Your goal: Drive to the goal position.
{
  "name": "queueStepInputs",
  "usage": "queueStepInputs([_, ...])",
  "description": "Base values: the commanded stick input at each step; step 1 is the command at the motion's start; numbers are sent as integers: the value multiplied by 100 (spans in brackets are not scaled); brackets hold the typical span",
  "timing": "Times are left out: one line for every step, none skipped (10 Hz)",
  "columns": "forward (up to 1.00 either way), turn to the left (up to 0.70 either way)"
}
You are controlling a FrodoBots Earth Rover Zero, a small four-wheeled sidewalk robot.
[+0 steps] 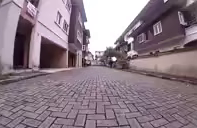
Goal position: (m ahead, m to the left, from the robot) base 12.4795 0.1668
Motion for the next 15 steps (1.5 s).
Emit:
queueStepInputs([70,0])
queueStepInputs([70,0])
queueStepInputs([70,0])
queueStepInputs([70,0])
queueStepInputs([70,0])
queueStepInputs([70,0])
queueStepInputs([70,0])
queueStepInputs([70,0])
queueStepInputs([70,0])
queueStepInputs([70,0])
queueStepInputs([70,0])
queueStepInputs([70,0])
queueStepInputs([70,0])
queueStepInputs([70,0])
queueStepInputs([70,0])
